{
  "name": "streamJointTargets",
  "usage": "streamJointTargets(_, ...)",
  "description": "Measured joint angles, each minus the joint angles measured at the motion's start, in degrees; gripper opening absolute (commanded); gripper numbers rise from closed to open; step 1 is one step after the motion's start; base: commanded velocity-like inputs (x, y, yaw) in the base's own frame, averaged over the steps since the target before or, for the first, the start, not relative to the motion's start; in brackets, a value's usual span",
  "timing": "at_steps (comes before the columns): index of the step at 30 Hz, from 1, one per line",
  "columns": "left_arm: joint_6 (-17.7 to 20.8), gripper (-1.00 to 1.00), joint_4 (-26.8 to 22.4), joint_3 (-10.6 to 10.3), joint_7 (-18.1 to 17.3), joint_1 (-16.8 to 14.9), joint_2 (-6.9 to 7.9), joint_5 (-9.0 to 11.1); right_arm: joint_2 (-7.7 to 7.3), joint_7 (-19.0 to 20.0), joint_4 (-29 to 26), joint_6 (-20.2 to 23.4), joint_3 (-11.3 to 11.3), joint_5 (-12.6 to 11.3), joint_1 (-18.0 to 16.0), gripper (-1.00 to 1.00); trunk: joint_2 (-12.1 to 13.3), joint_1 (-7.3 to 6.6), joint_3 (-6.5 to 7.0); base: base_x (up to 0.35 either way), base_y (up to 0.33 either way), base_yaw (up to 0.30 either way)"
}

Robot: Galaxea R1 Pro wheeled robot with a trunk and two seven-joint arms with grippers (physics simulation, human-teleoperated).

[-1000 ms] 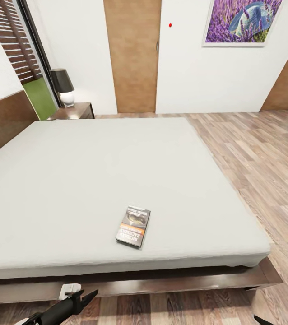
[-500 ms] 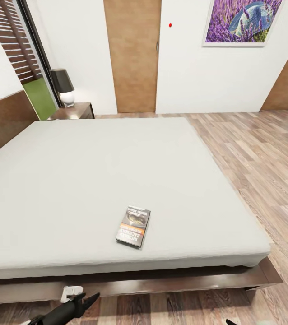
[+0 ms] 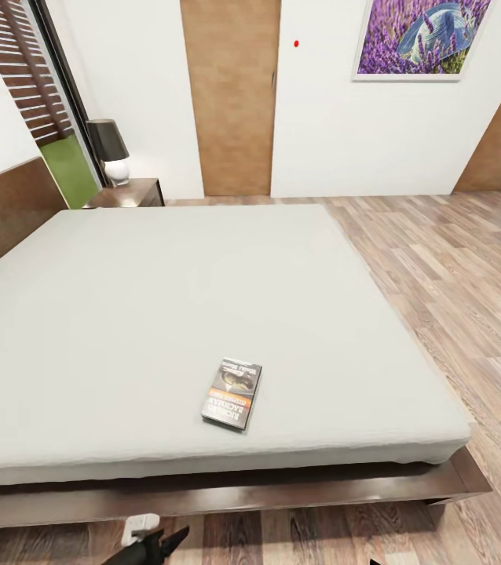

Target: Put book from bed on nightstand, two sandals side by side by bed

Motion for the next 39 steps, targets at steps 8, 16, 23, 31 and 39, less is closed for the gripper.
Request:
streamJointTargets(8,-2.3,1.0,0.8,0.1,0.4,0.0,-0.12,0.0,-0.01,0.2,-0.1,0.2,0.0,0.0,0.0,1.0,0.0,0.0,0.0,0.0,0.0,0.0)
streamJointTargets(16,-2.5,1.0,0.9,0.1,0.3,0.0,-0.02,0.0,-0.05,0.3,-0.1,0.3,0.1,0.2,0.0,1.0,0.0,0.0,0.0,0.0,0.0,0.0)
streamJointTargets(23,-2.5,1.0,0.9,0.2,0.3,0.0,-0.02,0.0,-0.02,0.2,-0.1,0.3,0.0,0.1,0.0,1.0,0.0,0.0,0.0,0.0,0.0,0.0)
streamJointTargets(31,-2.5,1.0,0.3,-0.1,-0.7,0.0,-0.01,0.0,-0.57,0.4,-0.1,0.5,-0.1,-0.5,0.0,1.0,0.0,0.0,0.0,0.0,0.0,0.0)
streamJointTargets(39,-2.4,1.0,-0.5,-1.3,-1.9,0.0,-0.02,0.1,-0.68,0.3,-0.1,0.4,-0.1,-0.6,0.0,1.0,0.0,0.0,0.0,0.0,0.0,0.0)
